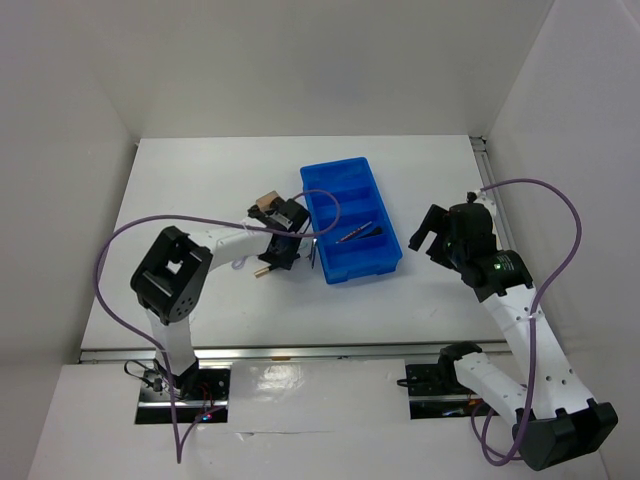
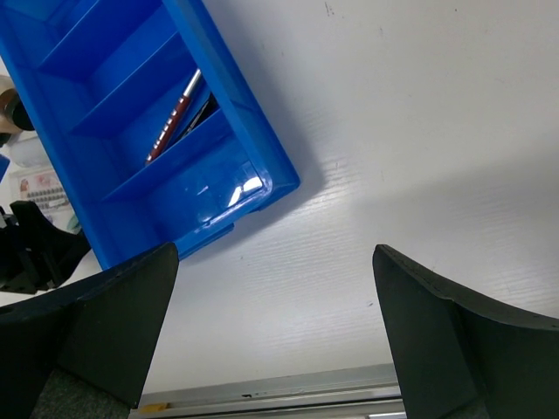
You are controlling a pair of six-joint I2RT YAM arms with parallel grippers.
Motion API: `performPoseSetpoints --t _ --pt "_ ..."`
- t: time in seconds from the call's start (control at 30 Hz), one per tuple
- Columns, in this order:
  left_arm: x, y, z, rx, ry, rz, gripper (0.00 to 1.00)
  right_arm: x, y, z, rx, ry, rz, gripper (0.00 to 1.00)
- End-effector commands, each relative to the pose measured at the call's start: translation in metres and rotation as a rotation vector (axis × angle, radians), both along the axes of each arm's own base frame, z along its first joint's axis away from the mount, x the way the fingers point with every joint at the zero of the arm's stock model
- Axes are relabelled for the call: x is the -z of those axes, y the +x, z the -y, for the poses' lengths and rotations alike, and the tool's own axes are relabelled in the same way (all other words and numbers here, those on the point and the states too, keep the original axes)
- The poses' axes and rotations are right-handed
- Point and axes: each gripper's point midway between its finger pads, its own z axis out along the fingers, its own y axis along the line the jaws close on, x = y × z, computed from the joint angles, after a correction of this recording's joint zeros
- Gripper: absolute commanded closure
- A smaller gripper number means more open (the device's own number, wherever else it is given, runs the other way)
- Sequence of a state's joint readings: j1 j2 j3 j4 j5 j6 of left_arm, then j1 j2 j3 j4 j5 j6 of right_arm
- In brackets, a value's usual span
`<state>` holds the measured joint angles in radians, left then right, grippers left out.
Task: Organize the makeup
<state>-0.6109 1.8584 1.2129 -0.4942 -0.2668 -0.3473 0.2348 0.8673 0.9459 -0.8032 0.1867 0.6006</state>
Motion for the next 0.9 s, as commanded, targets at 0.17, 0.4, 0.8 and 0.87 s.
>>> performPoseSetpoints --t 0.17,0.4,0.8,0.87 --pt "-0.025 -0.017 -0.004 -0.007 0.019 0.034 0.46 -0.012 0.009 -0.001 -0.005 0.006 0.058 0.00" --pt "-0.026 -0.023 0.002 0.007 0.006 0.030 0.58 -0.008 0.008 -0.002 -0.012 0.010 0.048 0.00" --pt "0.009 -0.028 0.010 0.036 0.012 -0.058 0.49 -0.009 0.006 0.000 -0.003 0.002 0.050 0.00" --pt "0.013 -0.031 0.012 0.042 0.002 -0.077 0.53 -0.009 0.006 0.000 -0.003 0.002 0.050 0.00"
